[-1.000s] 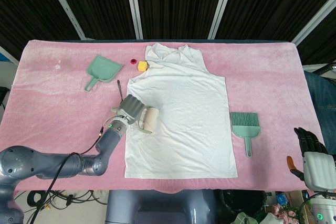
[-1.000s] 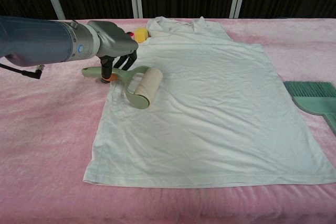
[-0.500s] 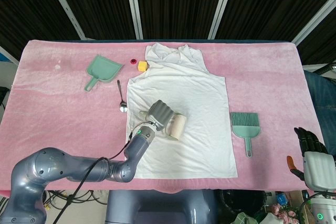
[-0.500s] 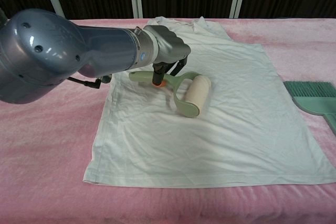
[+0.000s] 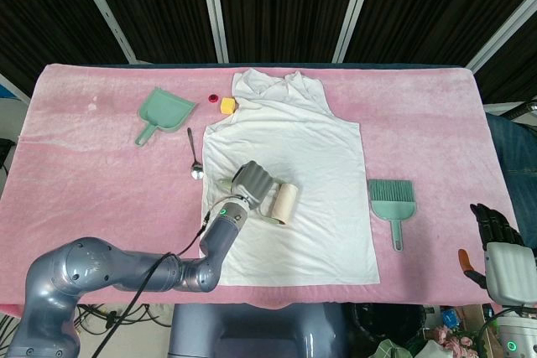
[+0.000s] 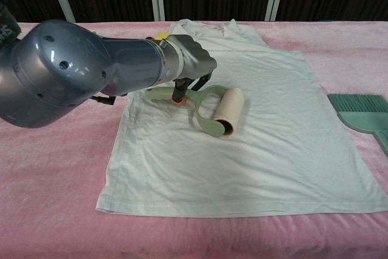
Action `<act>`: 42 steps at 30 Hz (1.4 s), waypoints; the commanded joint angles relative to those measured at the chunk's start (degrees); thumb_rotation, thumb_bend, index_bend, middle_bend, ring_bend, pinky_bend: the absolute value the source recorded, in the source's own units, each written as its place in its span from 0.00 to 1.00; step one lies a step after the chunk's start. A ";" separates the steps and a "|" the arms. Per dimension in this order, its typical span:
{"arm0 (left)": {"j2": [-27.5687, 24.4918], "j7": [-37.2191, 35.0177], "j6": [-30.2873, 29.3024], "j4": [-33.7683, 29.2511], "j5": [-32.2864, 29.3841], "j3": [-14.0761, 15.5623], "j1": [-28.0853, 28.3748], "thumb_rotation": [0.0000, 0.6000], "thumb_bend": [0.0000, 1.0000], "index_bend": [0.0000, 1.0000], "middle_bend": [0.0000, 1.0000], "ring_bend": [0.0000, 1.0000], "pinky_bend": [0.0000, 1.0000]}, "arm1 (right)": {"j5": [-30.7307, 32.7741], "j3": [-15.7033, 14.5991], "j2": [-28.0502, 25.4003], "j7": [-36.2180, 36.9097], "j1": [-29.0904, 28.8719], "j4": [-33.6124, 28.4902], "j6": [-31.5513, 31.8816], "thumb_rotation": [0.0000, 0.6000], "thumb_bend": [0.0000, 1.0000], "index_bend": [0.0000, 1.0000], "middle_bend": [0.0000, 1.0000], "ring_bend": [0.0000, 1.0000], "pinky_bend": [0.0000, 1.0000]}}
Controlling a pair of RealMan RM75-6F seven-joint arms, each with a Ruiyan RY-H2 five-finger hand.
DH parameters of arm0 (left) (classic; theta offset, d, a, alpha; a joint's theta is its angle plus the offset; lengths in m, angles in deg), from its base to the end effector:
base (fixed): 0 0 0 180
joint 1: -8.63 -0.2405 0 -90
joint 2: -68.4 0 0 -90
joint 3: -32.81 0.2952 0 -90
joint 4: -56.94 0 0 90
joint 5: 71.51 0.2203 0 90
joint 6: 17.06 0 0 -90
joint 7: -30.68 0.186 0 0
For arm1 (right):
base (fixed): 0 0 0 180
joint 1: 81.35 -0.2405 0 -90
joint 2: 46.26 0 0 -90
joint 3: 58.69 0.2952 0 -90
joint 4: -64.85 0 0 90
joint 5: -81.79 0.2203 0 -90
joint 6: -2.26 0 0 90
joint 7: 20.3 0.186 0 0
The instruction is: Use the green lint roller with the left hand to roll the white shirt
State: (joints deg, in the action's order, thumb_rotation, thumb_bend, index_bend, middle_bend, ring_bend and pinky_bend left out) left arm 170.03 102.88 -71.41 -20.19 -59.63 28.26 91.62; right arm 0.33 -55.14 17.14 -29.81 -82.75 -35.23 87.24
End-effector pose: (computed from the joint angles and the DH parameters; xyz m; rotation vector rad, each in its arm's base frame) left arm -0.0009 0.4480 -0.1411 -2.1485 -0.3025 -0.2964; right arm -0.3474 -0.2062 0.1642 1.3119 -0.9399 0.7928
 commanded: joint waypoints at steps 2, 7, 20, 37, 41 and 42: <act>-2.63 -0.17 -0.57 -2.17 0.29 1.62 -1.39 1.00 0.56 0.68 0.60 0.50 0.78 | 0.07 0.02 0.04 -0.07 0.00 -0.04 0.00 1.00 0.31 0.11 0.09 0.11 0.25; -5.45 -0.01 -0.48 -3.99 -0.18 4.08 -3.00 1.00 0.56 0.68 0.60 0.50 0.78 | 0.03 0.04 0.00 -0.19 0.10 -0.08 0.24 1.00 0.31 0.11 0.09 0.12 0.25; -12.61 -3.08 0.29 -7.84 4.21 10.82 -8.24 1.00 0.56 0.68 0.60 0.50 0.79 | 0.06 -0.02 -0.08 -0.25 0.16 -0.29 0.22 1.00 0.31 0.11 0.09 0.12 0.25; -18.95 -13.73 -1.99 -10.00 14.29 11.40 -14.66 1.00 0.56 0.68 0.61 0.50 0.80 | 0.30 0.06 -0.13 -0.30 0.22 -0.43 0.28 1.00 0.31 0.11 0.09 0.11 0.25; -21.69 -18.16 -4.90 -12.54 17.05 11.42 -17.69 1.00 0.56 0.68 0.61 0.50 0.80 | 0.23 -0.02 -0.11 -0.37 0.19 -0.42 0.17 1.00 0.31 0.11 0.09 0.12 0.25; -22.27 -18.93 -5.42 -13.03 17.74 11.61 -18.31 1.00 0.56 0.68 0.61 0.50 0.80 | 0.24 -0.02 -0.10 -0.37 0.20 -0.43 0.18 1.00 0.31 0.11 0.09 0.12 0.25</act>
State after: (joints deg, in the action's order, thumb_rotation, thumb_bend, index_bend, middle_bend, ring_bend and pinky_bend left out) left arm 149.62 86.29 -75.00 -31.52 -43.90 39.75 75.28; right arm 0.57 -55.16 17.04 -30.18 -82.55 -35.66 87.42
